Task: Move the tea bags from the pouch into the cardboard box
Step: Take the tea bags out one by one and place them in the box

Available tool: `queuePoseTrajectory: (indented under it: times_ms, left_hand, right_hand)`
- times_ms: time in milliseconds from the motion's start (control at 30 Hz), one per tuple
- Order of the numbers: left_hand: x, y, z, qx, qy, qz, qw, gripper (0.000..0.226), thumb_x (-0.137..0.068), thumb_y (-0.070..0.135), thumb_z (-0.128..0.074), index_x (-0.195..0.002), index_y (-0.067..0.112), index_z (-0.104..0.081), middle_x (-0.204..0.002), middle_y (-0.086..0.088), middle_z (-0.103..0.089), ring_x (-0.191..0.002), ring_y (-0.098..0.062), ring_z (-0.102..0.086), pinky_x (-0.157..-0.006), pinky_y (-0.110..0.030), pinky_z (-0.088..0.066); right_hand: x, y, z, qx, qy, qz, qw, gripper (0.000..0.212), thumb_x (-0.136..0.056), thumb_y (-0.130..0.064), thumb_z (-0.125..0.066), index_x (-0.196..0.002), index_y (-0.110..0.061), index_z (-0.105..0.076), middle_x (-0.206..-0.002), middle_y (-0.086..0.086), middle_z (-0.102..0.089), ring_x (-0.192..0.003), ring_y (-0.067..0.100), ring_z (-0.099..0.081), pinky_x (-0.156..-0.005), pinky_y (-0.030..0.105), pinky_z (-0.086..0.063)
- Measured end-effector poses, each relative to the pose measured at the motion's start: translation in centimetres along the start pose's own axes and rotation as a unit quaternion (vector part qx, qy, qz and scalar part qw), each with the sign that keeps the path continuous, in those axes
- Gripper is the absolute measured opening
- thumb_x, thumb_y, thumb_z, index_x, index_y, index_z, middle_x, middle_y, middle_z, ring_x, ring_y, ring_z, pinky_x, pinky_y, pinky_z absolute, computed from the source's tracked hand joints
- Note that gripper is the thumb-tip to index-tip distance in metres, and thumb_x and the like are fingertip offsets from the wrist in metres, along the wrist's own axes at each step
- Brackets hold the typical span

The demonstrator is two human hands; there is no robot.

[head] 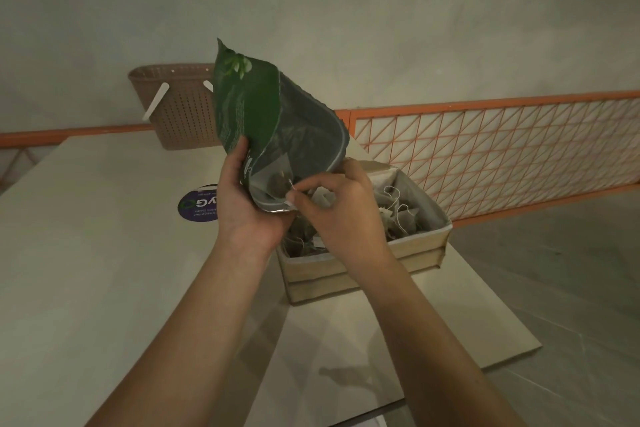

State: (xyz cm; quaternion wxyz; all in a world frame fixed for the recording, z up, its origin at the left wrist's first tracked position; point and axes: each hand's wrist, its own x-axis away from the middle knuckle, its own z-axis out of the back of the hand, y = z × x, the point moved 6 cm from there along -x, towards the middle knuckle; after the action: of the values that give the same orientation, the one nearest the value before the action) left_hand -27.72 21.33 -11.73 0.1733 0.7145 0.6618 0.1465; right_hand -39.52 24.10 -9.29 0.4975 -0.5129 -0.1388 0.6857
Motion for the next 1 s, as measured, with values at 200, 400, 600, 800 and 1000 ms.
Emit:
queuePoseTrajectory:
  times_ms: [200,400,600,800,1000]
  left_hand:
    - [0.3,0.0,-0.3,-0.015,0.008,-0.001,1.000,0.047,-0.095,0.049,-0.055,-0.130,0.019,-0.067,-0.134,-0.009,-0.067,-0.124,-0.030,-0.062,-0.107,-0.043,-0.047]
    - [-0.1,0.5,-0.4,0.017,-0.012,-0.005,1.000,0.051,-0.099,0.046,-0.054,-0.143,0.021,-0.058,-0.141,-0.009,-0.062,-0.132,-0.030,-0.057,-0.111,-0.043,-0.045]
    - [-0.2,0.6,0.0,0.008,-0.027,-0.003,1.000,0.051,-0.101,0.046,-0.051,-0.145,0.022,-0.056,-0.143,-0.008,-0.060,-0.133,-0.030,-0.056,-0.114,-0.044,-0.041]
    - [0.0,1.1,0.4,-0.003,-0.023,-0.002,1.000,0.051,-0.101,0.046,-0.050,-0.146,0.023,-0.054,-0.144,-0.005,-0.060,-0.133,-0.028,-0.056,-0.113,-0.042,-0.042]
    - [0.0,1.4,0.7,-0.004,-0.019,-0.001,1.000,0.053,-0.100,0.045,-0.052,-0.149,0.025,-0.050,-0.148,-0.005,-0.056,-0.135,-0.028,-0.054,-0.116,-0.043,-0.038]
  right_hand:
    - [-0.9,-0.1,3.8,-0.094,0.041,-0.039,0.994,0.009,-0.086,-0.028,-0.073,-0.093,-0.025,-0.076,-0.105,-0.008,-0.063,-0.094,-0.001,-0.059,-0.080,0.011,-0.048]
    - [-2.4,1.5,7.4,-0.195,0.052,-0.105,0.974,0.009,-0.091,-0.020,-0.068,-0.096,-0.014,-0.072,-0.085,0.006,-0.073,-0.079,0.027,-0.071,-0.072,0.037,-0.061]
    - [-4.1,4.8,6.2,-0.064,0.030,-0.116,0.991,0.007,-0.093,-0.024,-0.065,-0.094,-0.020,-0.069,-0.091,-0.009,-0.070,-0.083,0.008,-0.067,-0.070,0.019,-0.055]
    - [-3.3,6.2,2.1,0.121,-0.150,-0.085,0.978,0.039,-0.102,-0.038,-0.043,-0.098,-0.012,-0.073,-0.086,0.001,-0.067,-0.071,0.013,-0.060,-0.064,0.027,-0.049]
    - [-1.9,6.5,0.1,0.156,-0.283,-0.068,0.944,0.041,-0.103,-0.043,-0.040,-0.084,-0.017,-0.065,-0.070,0.000,-0.060,-0.058,0.009,-0.052,-0.056,0.024,-0.036]
